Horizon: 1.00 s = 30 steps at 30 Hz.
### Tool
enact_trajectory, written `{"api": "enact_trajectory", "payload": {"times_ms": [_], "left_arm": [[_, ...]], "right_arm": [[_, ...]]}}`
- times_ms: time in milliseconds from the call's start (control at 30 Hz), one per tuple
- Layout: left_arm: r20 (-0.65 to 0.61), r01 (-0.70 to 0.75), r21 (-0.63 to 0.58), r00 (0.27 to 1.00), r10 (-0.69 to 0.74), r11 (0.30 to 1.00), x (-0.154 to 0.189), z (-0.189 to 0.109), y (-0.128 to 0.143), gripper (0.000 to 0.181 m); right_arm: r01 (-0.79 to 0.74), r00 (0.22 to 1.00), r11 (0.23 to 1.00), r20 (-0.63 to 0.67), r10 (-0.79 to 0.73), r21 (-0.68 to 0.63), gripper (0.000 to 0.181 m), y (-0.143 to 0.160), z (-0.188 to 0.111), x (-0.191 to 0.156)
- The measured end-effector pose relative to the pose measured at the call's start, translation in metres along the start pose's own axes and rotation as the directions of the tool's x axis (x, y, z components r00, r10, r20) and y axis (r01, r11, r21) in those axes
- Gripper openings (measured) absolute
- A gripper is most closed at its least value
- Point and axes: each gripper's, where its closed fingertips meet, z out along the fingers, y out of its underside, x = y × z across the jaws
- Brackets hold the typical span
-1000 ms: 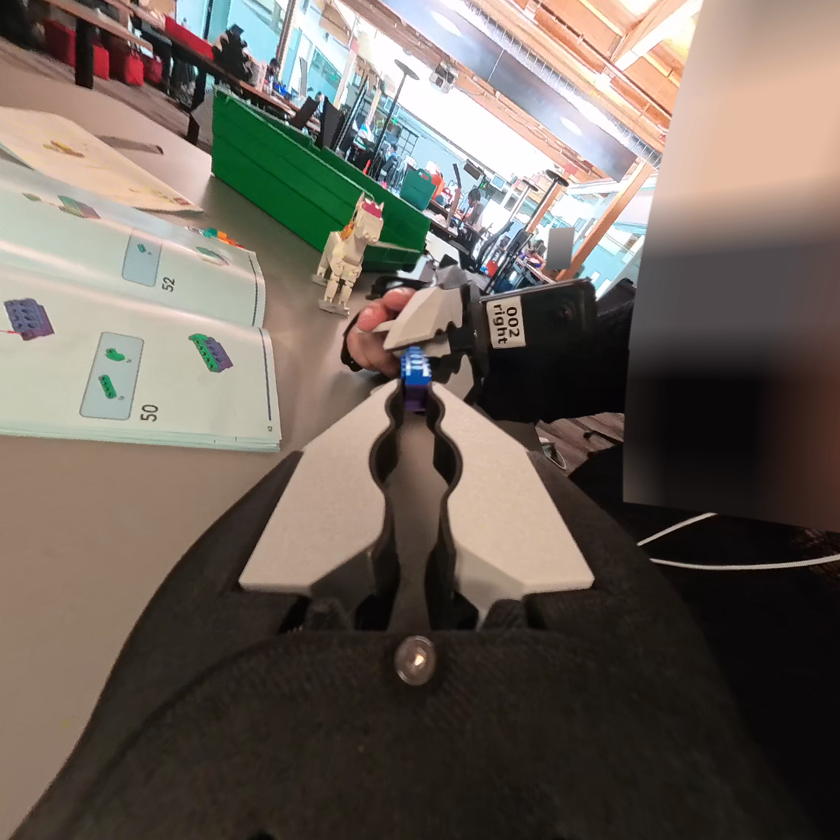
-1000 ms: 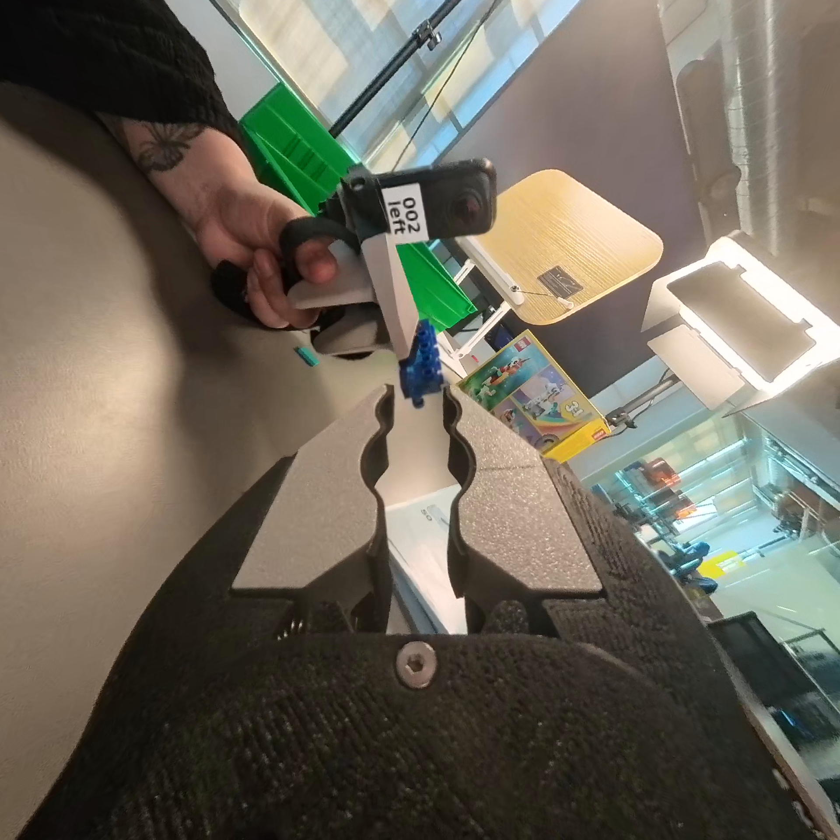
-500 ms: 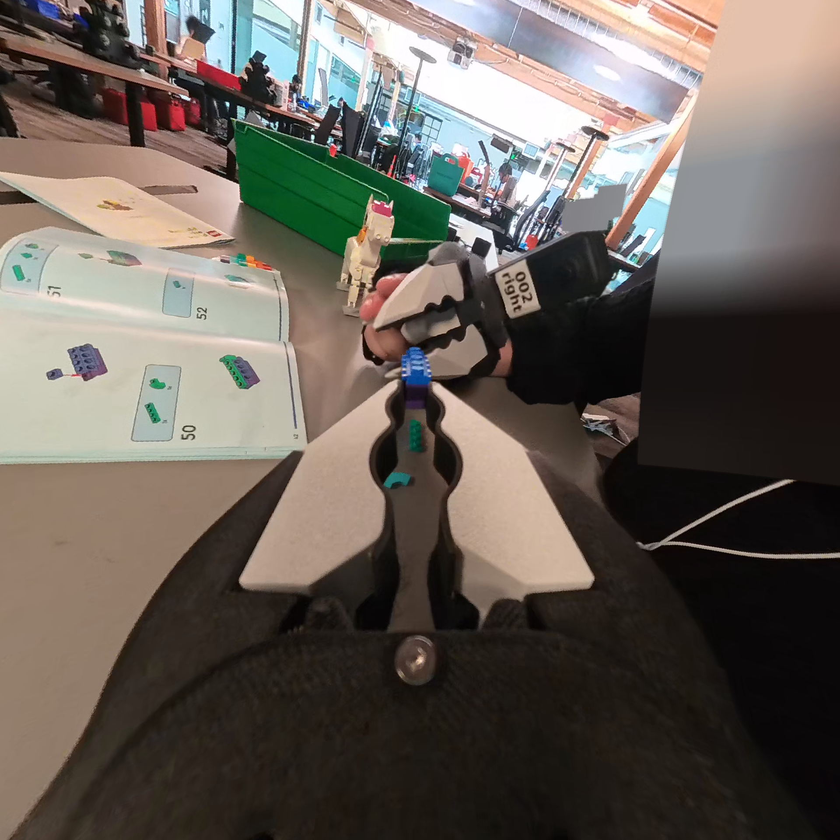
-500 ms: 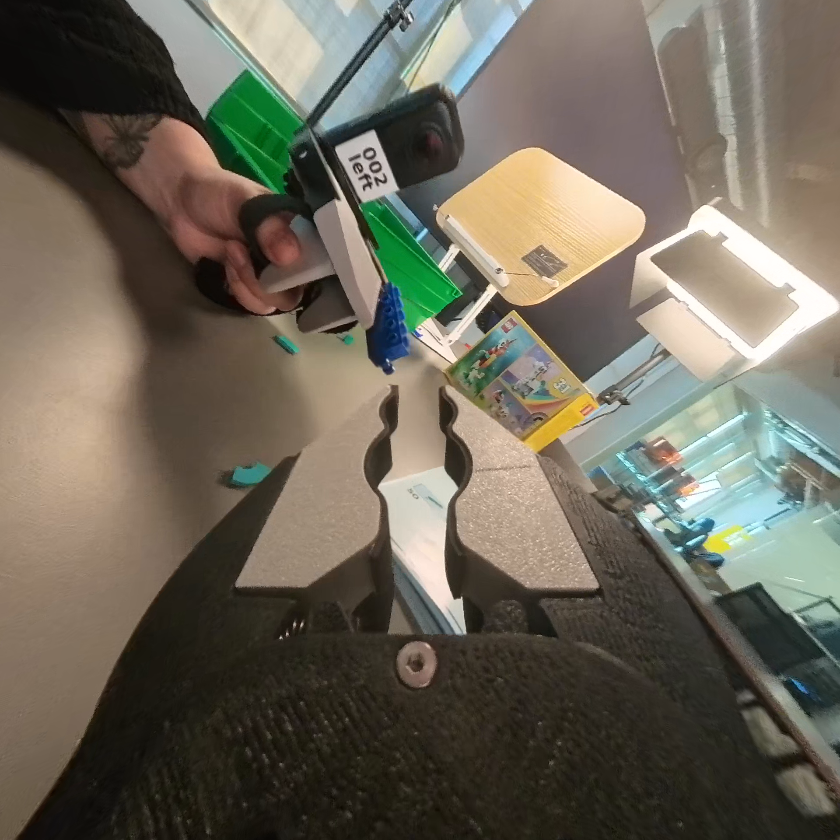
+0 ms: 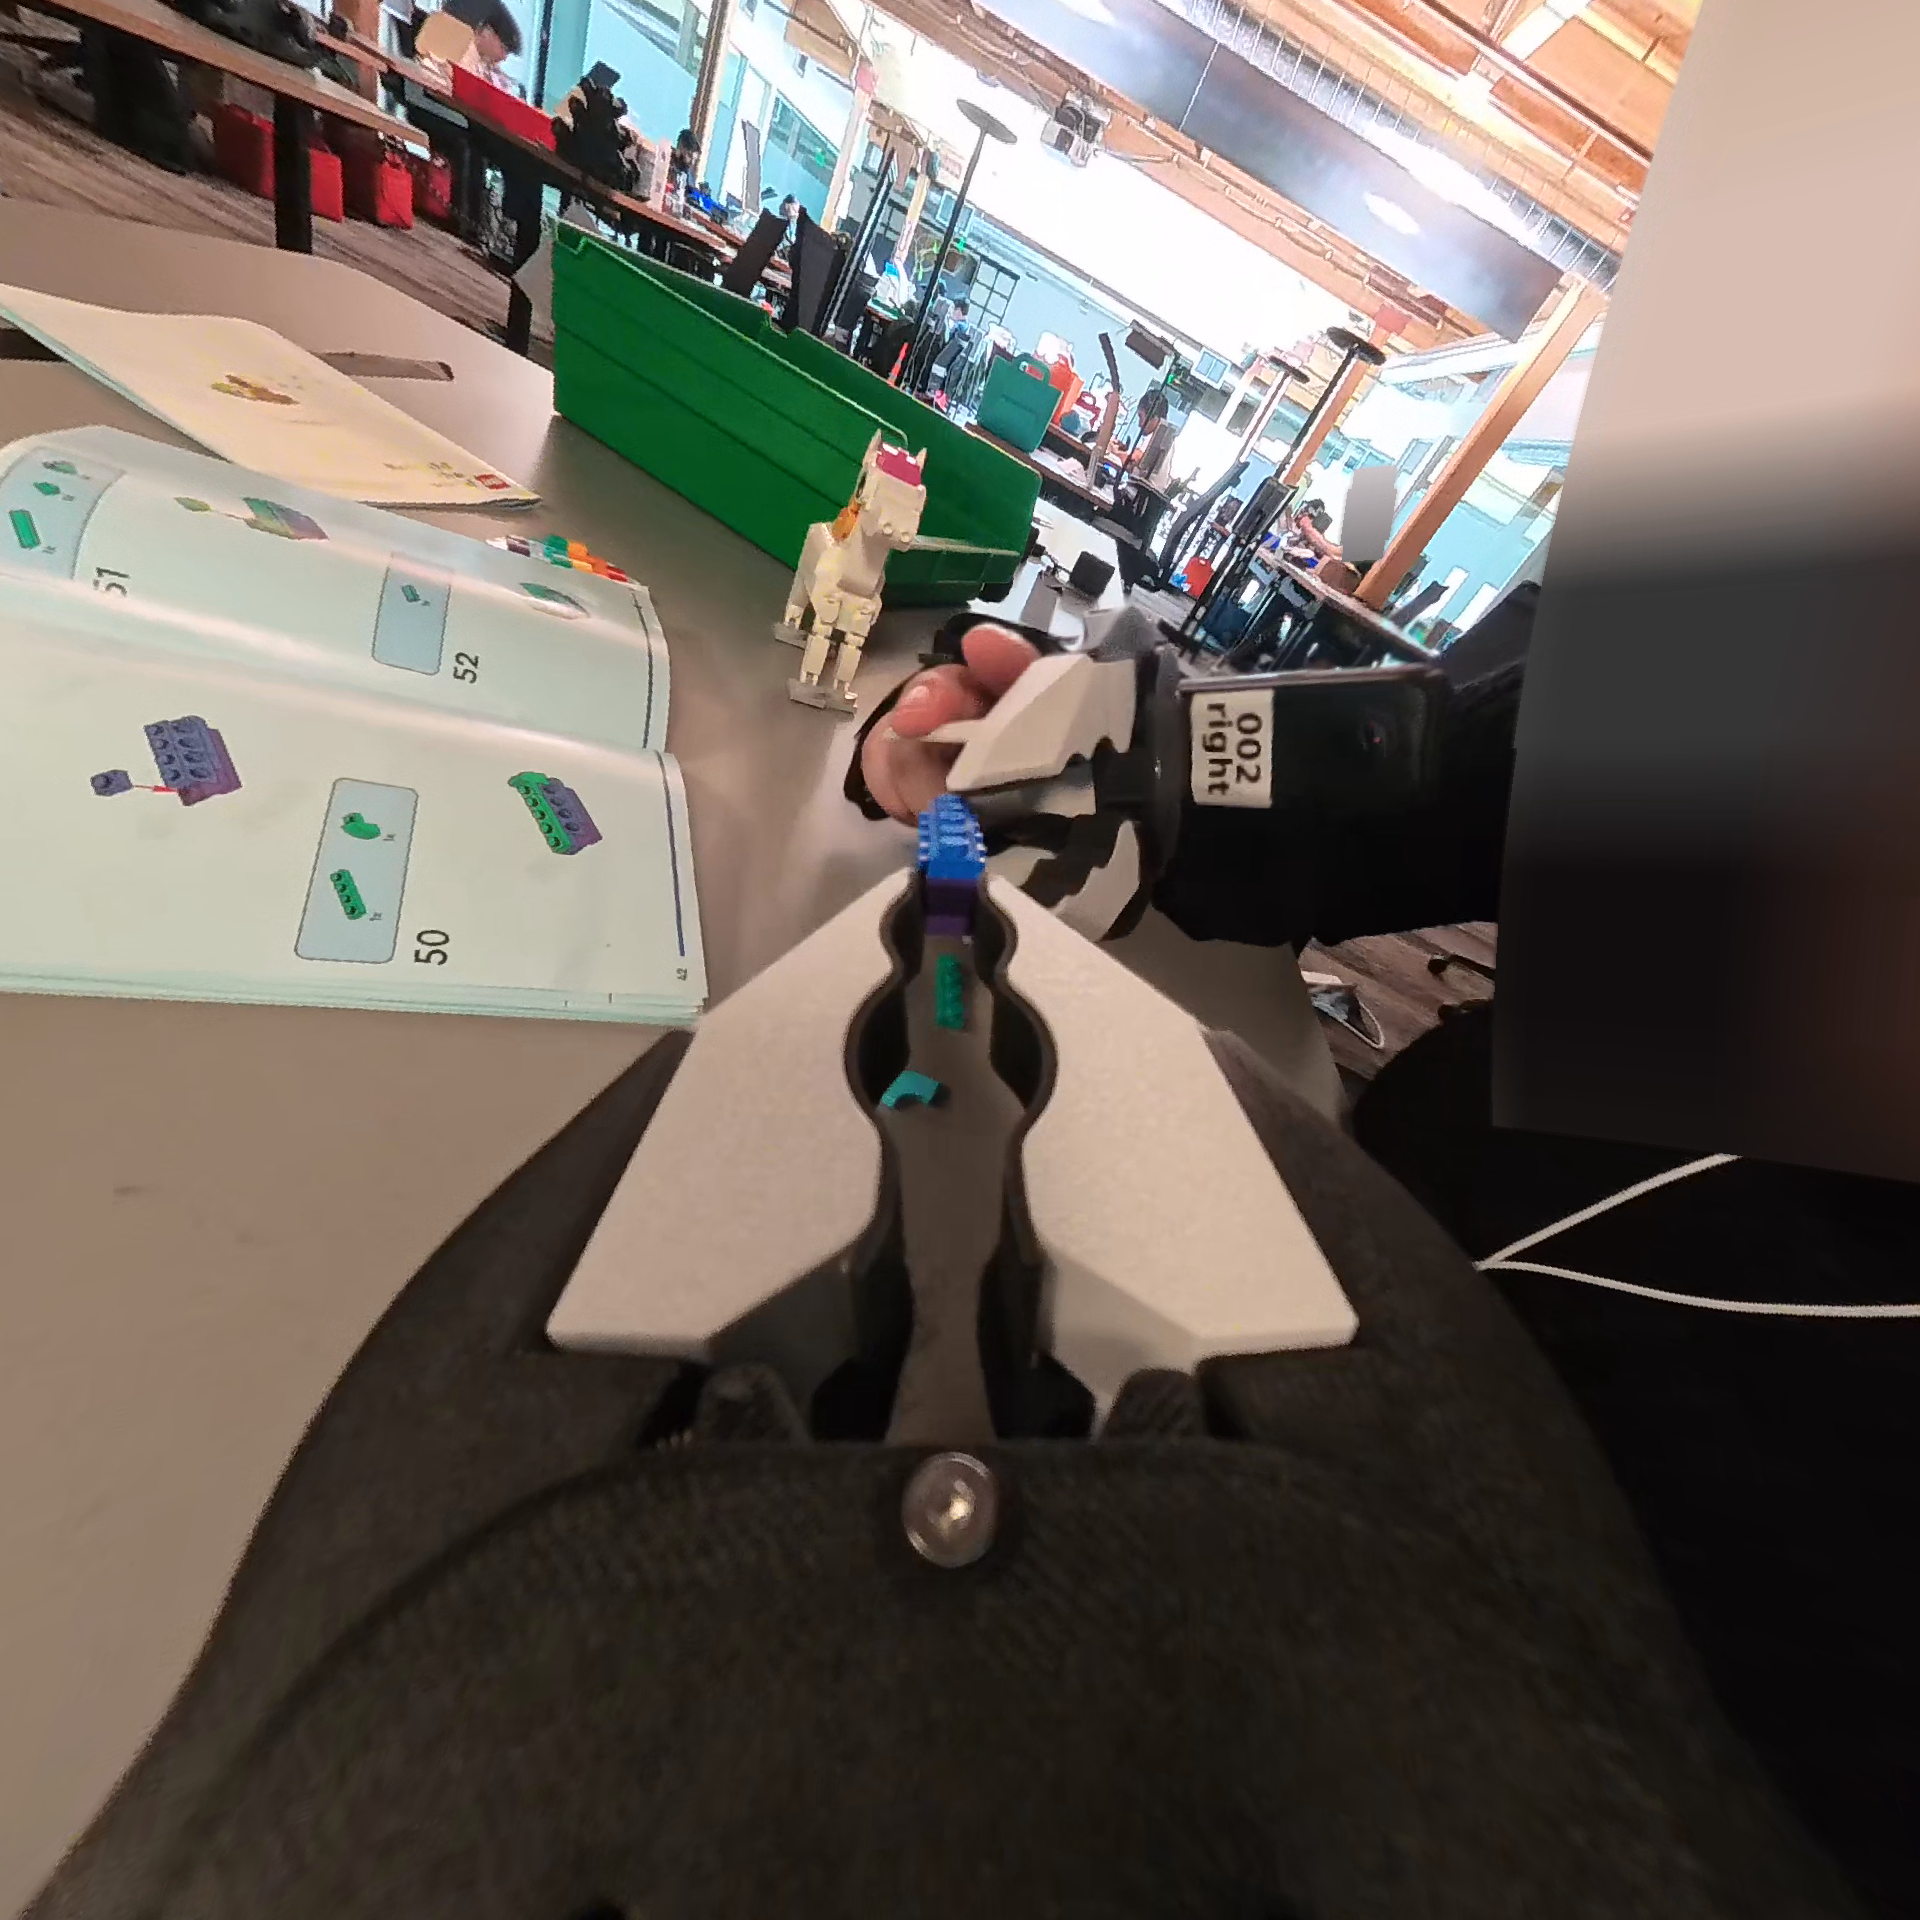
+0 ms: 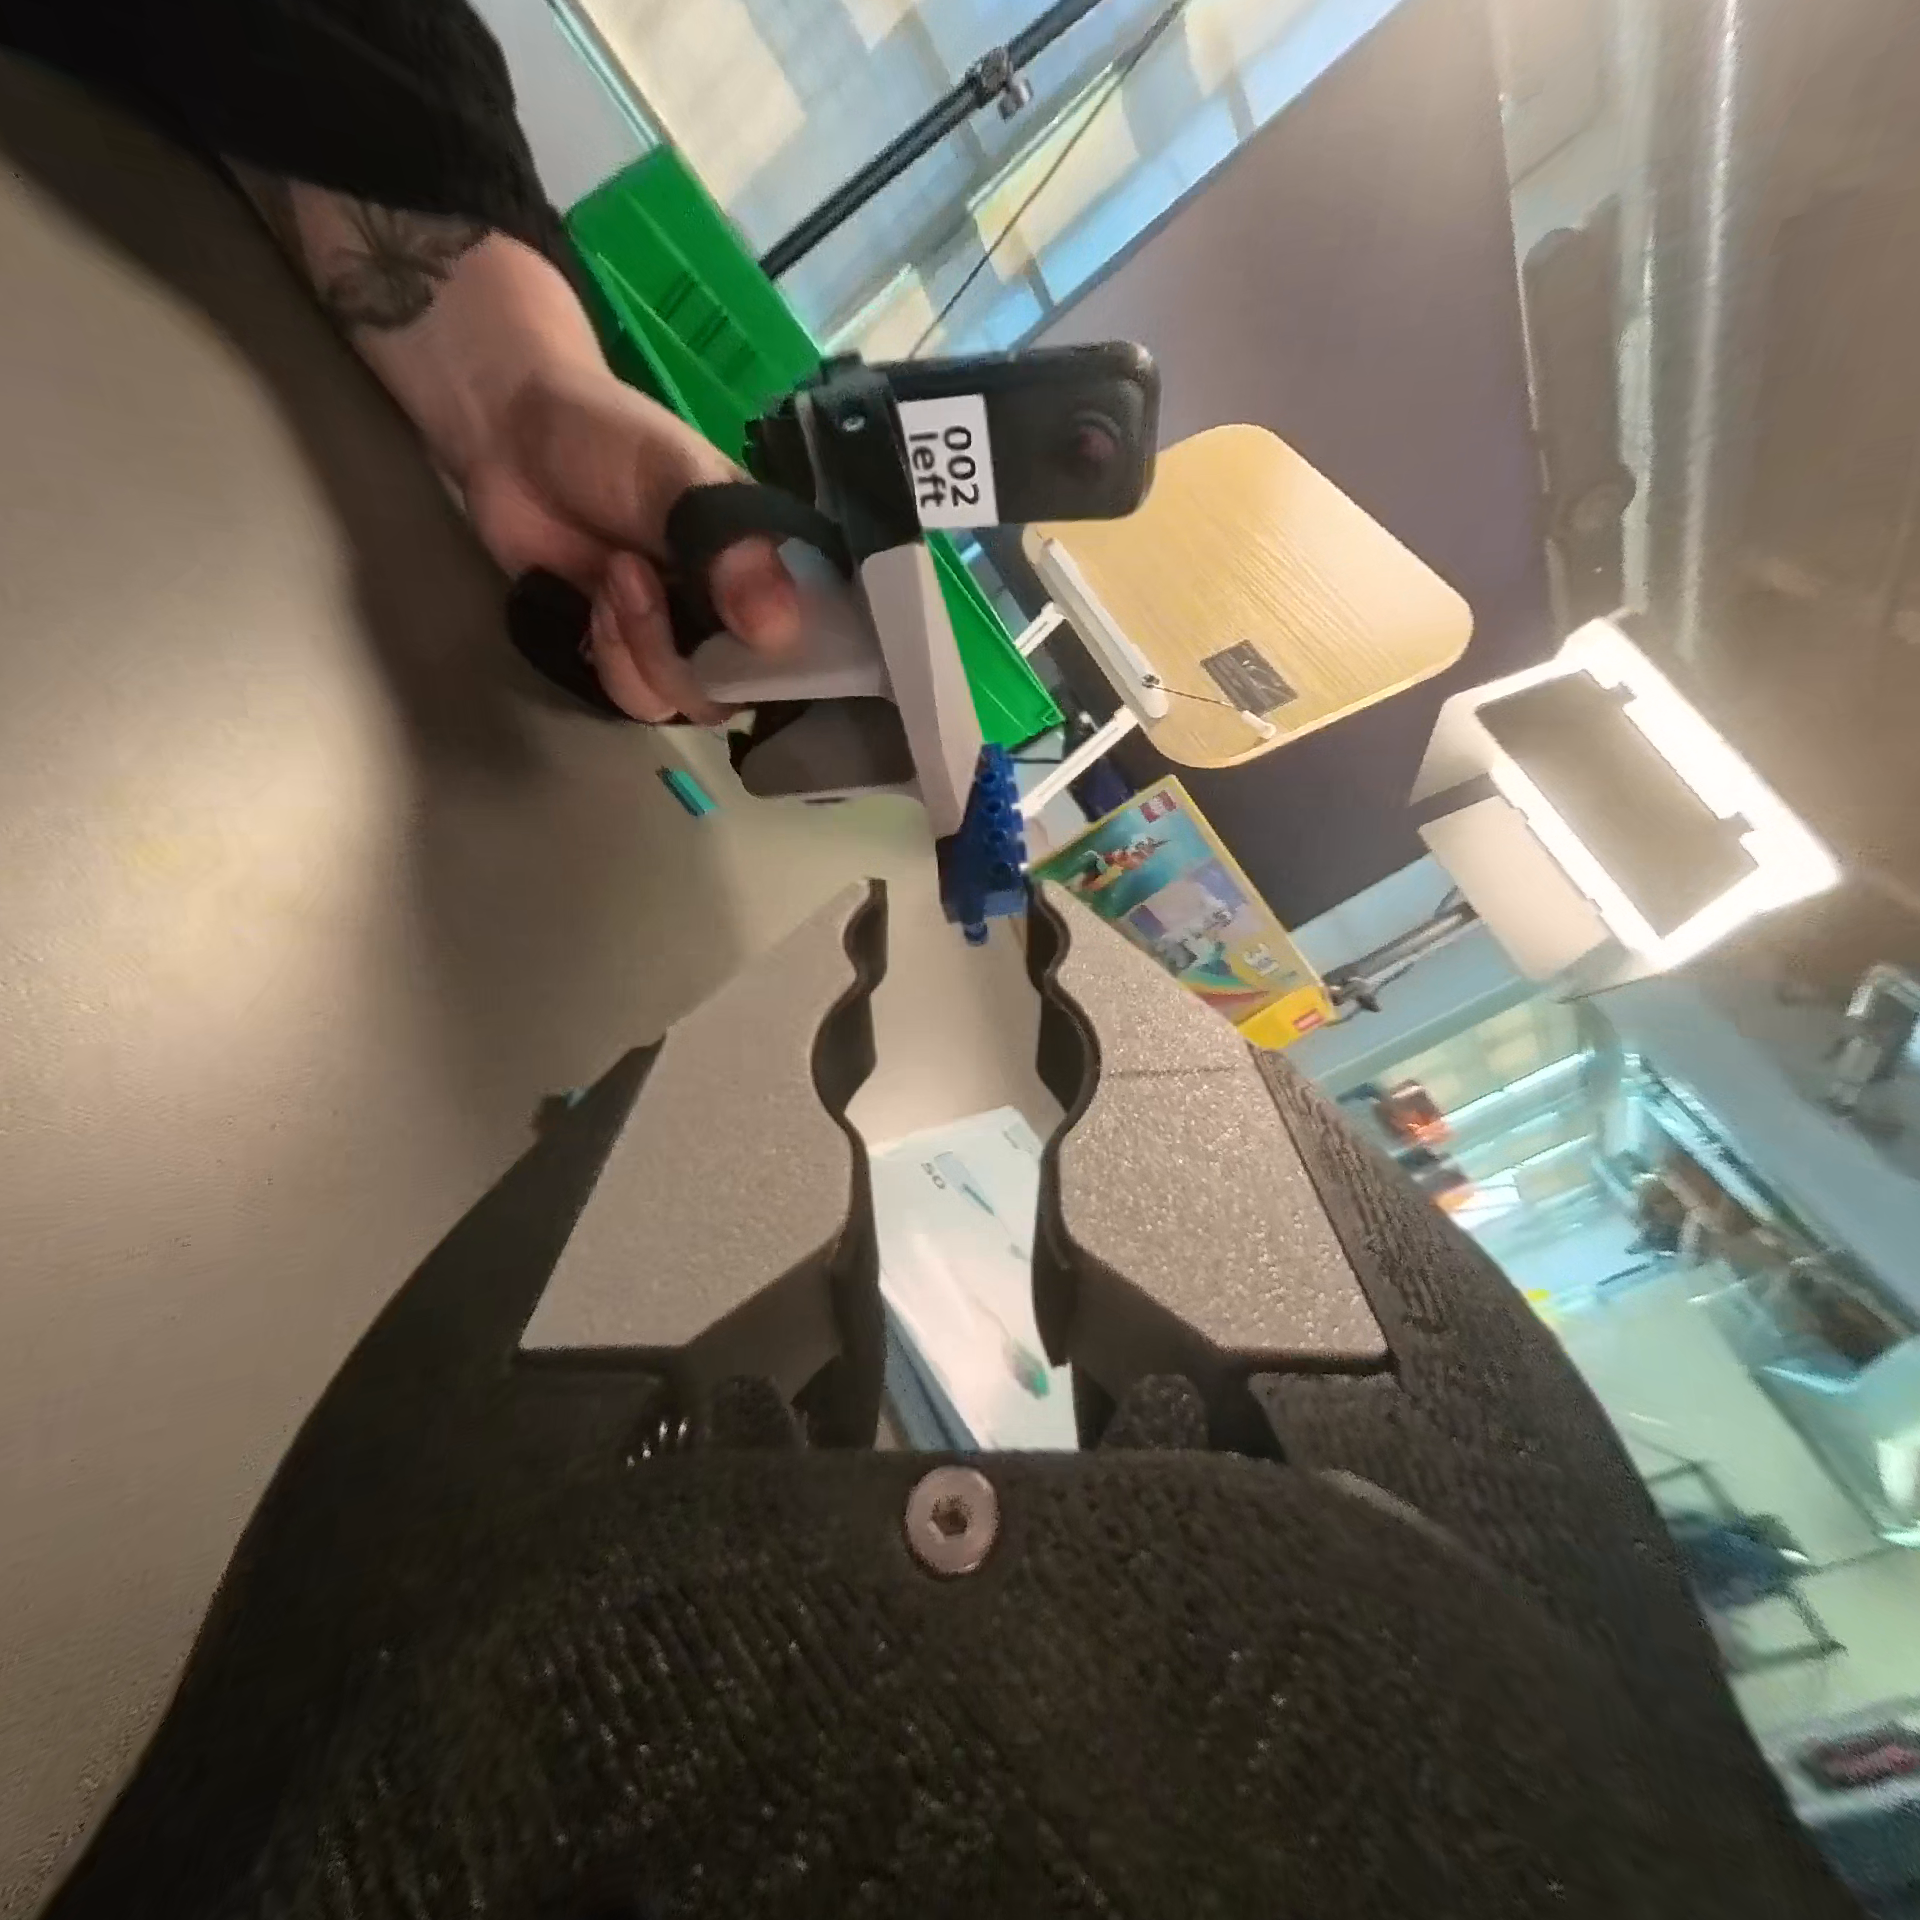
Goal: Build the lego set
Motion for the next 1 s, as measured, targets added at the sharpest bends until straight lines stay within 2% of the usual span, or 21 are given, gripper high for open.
{"api": "enact_trajectory", "payload": {"times_ms": [133,433,633,1000], "left_arm": [[-0.01,0.015,-0.002,1.0,-0.015,1.0,0.0005,-0.0002,0.0004,0.007],[-0.028,0.009,-0.041,1.0,-0.01,0.999,0.0047,0.0031,0.0058,0.008],[-0.029,0.002,-0.057,1.0,-0.003,0.998,0.0057,0.0045,0.0081,0.008],[-0.014,0.008,-0.005,1.0,-0.008,1.0,0.0033,0.0011,0.0015,0.01]], "right_arm": [[0.097,0.995,0.995,-0.028,-0.098,-0.024,0.026,-0.0001,0.0017,-0.0011],[0.145,0.989,0.989,-0.025,-0.146,-0.036,0.027,0.0002,0.0039,-0.0044],[0.172,0.984,0.984,-0.043,-0.174,-0.053,0.018,0.0011,0.0041,-0.0021],[0.164,0.982,0.982,-0.077,-0.171,-0.091,0.017,0.0038,0.0074,0.0026]]}}
